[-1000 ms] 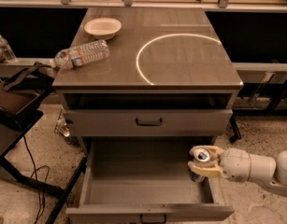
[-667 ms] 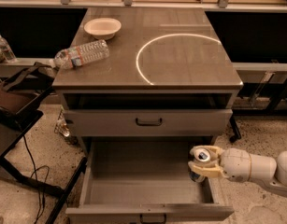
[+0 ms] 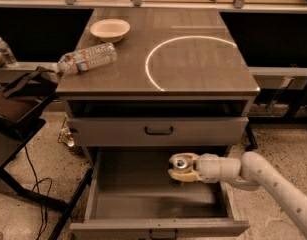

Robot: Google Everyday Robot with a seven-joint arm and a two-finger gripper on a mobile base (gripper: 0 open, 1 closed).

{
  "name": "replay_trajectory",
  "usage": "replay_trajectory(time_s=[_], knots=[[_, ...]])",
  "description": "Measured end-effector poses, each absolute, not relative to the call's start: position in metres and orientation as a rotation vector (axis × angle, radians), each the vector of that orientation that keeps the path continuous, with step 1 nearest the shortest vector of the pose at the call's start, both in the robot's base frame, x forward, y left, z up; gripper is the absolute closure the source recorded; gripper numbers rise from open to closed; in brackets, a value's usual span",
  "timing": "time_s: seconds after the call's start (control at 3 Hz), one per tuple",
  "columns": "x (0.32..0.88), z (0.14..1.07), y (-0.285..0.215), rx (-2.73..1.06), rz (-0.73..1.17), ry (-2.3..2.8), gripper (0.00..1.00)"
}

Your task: Place redbull can into middle drawer

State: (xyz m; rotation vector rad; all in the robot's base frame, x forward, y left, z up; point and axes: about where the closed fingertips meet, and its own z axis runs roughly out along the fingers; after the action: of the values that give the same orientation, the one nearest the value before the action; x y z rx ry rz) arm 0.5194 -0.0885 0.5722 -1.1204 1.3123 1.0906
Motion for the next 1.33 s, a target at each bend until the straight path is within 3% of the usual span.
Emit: replay_trajectory(time_s=[0.33,1.33], knots=[[0.539,0.535,-0.053,-1.143,1.152,1.246,1.0],[0.502,0.472,0.056,-1.295,1.194,1.147,1.0]])
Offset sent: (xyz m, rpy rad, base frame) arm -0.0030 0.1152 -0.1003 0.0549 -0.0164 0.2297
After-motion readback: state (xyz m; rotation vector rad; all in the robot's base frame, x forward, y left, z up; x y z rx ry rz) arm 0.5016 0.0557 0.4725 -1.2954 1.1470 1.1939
